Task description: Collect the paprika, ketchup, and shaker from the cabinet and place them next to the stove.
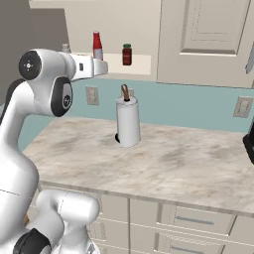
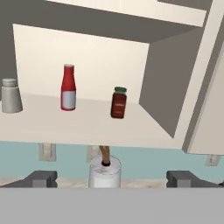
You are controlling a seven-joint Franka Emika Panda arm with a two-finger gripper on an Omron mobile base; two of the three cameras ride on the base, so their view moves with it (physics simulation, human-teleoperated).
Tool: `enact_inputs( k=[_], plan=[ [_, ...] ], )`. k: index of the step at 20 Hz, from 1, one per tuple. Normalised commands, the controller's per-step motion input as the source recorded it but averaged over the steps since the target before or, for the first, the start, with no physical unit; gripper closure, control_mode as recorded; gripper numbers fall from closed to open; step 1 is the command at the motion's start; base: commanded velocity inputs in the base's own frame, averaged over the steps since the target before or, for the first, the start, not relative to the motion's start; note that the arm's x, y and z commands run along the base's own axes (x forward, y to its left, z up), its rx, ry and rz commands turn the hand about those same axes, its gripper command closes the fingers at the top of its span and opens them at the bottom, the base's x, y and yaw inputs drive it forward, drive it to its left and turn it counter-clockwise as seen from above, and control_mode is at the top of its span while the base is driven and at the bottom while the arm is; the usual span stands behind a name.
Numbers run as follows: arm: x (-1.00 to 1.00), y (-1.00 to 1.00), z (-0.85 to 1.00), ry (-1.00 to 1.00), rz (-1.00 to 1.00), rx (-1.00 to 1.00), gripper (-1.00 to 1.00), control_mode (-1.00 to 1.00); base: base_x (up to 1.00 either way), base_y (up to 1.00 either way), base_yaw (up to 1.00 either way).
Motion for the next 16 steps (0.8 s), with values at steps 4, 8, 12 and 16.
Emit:
enact_inputs(
  k=[4, 8, 12, 16],
  plan=[
    [0.06, 0.0, 0.0, 0.0, 0.0, 0.0, -1.0, -1.0, 0.0, 0.0, 0.0],
    [0.12, 0.0, 0.0, 0.0, 0.0, 0.0, -1.0, -1.0, 0.0, 0.0, 0.0],
    [0.32, 0.0, 0.0, 0.0, 0.01, 0.0, -1.0, -1.0, 0.0, 0.0, 0.0],
    [0.45, 0.0, 0.0, 0.0, 0.0, 0.0, -1.0, -1.0, 0.0, 0.0, 0.0]
  ],
)
